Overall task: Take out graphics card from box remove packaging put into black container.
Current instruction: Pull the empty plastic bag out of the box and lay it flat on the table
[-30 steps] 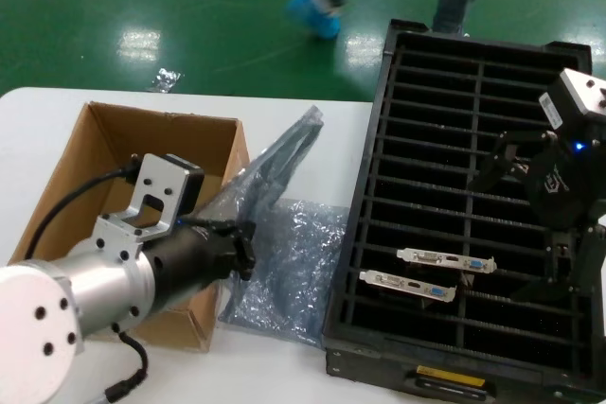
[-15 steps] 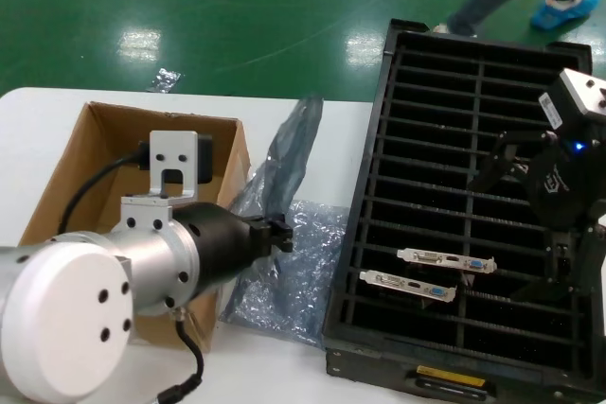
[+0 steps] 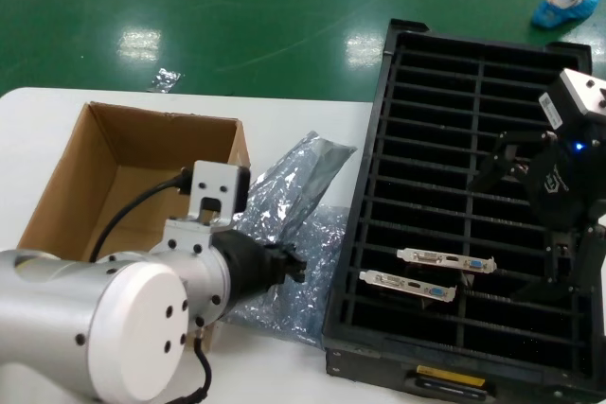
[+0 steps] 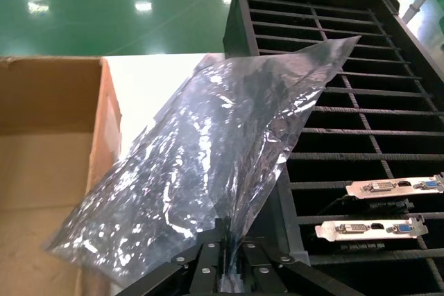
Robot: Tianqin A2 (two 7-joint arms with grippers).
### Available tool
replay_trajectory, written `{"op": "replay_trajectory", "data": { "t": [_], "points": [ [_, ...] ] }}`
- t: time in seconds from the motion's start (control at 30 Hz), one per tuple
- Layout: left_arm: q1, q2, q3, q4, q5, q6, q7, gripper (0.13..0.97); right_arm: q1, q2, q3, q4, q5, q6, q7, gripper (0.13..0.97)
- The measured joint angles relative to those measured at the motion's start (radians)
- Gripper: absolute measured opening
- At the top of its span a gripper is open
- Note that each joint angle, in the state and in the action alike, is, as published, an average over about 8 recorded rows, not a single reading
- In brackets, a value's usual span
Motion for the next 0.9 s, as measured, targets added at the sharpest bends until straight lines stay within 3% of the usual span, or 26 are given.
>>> {"op": "replay_trajectory", "data": {
  "t": [0.17,0.5,0.77,0.9],
  "points": [
    [-0.013,0.0,0.024,0.05,0.02,-0.049,0.017,0.165,0.0,0.0,0.0,0.0,0.0,0.0,0.0,0.966],
    [-0.05,0.0,0.079,0.145,0.042,-0.133,0.003,0.278,0.0,0.0,0.0,0.0,0.0,0.0,0.0,0.966],
    [-0.076,0.0,0.094,0.138,0.036,-0.154,-0.006,0.416,0.0,0.0,0.0,0.0,0.0,0.0,0.0,0.966],
    [-0.085,0.0,0.121,0.124,0.016,-0.148,-0.031,0.524,0.0,0.0,0.0,0.0,0.0,0.0,0.0,0.966]
  ]
}}
